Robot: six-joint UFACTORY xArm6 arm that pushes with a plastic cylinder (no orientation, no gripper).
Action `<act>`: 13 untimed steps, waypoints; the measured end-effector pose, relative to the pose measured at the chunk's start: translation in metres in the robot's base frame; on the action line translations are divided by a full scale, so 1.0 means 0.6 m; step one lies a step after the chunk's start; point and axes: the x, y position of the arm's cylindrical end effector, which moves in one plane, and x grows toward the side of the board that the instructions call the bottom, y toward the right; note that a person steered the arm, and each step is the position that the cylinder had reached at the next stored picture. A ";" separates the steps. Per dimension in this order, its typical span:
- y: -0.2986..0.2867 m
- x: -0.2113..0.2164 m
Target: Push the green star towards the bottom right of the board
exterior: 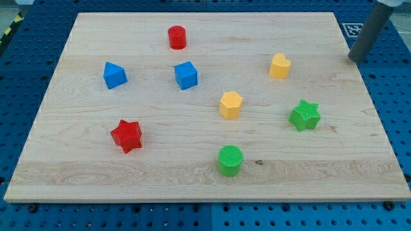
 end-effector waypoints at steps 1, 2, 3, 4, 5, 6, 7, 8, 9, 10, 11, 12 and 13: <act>-0.030 0.045; -0.033 0.082; -0.077 0.119; -0.145 0.129; -0.193 0.122; -0.195 0.120; -0.203 0.120; -0.207 0.117; -0.248 0.119; -0.296 0.126; -0.306 0.155; -0.310 0.162; -0.311 0.164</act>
